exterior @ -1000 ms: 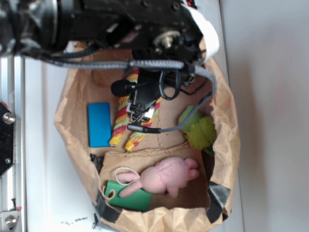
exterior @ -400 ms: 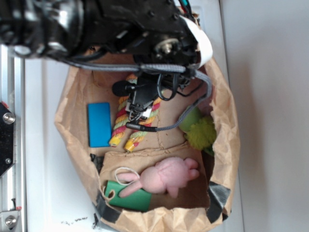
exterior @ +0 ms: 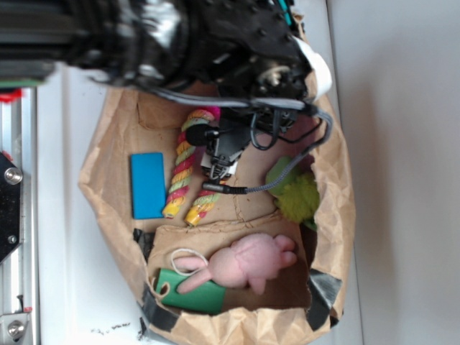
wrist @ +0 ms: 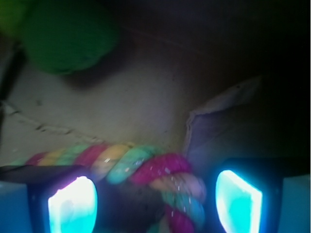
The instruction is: Grab the multicolored rope.
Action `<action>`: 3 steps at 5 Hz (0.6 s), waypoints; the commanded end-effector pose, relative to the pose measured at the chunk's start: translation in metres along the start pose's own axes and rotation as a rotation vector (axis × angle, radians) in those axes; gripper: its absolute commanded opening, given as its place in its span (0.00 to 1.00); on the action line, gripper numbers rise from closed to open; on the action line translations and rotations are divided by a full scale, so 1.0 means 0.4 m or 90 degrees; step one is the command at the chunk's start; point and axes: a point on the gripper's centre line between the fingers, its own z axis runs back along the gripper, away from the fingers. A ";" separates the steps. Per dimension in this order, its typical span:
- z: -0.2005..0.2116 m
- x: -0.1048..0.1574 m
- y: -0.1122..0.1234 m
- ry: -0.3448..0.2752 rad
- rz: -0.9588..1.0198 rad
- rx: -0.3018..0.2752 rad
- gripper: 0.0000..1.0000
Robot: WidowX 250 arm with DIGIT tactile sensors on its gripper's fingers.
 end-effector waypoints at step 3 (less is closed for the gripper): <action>-0.028 -0.007 -0.025 -0.033 -0.049 0.060 1.00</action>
